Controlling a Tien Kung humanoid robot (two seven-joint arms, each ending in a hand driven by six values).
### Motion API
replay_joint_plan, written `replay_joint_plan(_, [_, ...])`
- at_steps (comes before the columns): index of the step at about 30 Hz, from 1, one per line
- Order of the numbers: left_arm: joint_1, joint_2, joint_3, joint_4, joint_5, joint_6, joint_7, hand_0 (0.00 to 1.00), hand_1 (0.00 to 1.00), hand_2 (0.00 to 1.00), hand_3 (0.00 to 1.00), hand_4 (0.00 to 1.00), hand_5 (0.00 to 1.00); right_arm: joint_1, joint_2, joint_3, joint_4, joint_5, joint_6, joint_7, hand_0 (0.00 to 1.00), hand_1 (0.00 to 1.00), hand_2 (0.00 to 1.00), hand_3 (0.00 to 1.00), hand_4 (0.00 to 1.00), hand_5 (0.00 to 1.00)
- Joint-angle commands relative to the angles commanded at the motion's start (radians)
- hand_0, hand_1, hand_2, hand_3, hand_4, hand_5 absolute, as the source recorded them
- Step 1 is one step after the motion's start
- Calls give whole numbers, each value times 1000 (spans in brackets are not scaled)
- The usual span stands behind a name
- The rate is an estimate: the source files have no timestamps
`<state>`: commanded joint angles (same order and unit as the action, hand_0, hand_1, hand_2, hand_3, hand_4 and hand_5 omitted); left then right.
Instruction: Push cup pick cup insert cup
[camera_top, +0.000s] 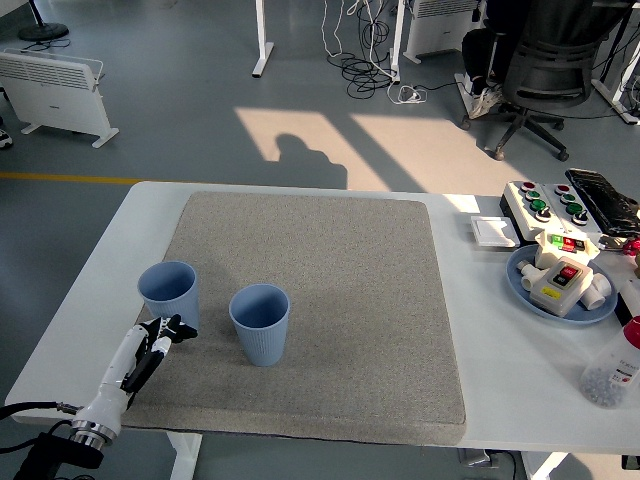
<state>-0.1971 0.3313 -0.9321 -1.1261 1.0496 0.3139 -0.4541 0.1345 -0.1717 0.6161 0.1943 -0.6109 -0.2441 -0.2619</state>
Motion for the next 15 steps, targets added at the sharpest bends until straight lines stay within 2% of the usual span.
replay_joint_plan(7, [-32,4,26,32,-41,3,-13,675,647,563,490,617,998,-5,0,8,1,-14,1,-3,712,639,664,597,131,428])
replay_joint_plan(15, [-103,5,89,104,-134,20,-53,669,640,554,481,612,998,-9,-1,12,2,-29,3,-6,712,639,664,597,131,428])
